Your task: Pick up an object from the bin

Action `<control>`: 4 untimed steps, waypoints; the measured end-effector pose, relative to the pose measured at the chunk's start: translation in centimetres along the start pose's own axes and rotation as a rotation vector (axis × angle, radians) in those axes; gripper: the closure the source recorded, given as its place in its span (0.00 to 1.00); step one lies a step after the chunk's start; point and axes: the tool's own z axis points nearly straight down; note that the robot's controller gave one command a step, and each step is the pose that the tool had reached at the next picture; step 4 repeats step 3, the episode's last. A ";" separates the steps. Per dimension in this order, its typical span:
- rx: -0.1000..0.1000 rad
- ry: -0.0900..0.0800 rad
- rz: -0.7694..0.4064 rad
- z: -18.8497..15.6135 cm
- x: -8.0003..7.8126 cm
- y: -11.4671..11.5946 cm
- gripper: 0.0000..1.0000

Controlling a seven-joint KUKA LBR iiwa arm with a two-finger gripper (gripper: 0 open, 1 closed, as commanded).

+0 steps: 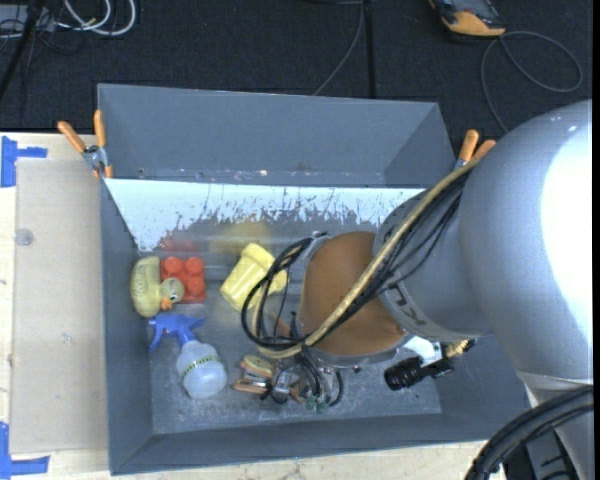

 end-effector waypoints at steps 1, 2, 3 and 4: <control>0.000 -0.001 0.000 -1.0 0.0 0.0 1.00; 0.002 0.003 0.001 -1.9 0.1 -0.1 1.00; 0.005 0.009 0.001 -4.2 0.3 -0.1 1.00; 0.005 0.009 0.001 -4.2 0.3 -0.1 1.00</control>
Offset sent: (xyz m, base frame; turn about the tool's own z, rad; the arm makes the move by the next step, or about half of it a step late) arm 0.0001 0.0000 0.0848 0.0000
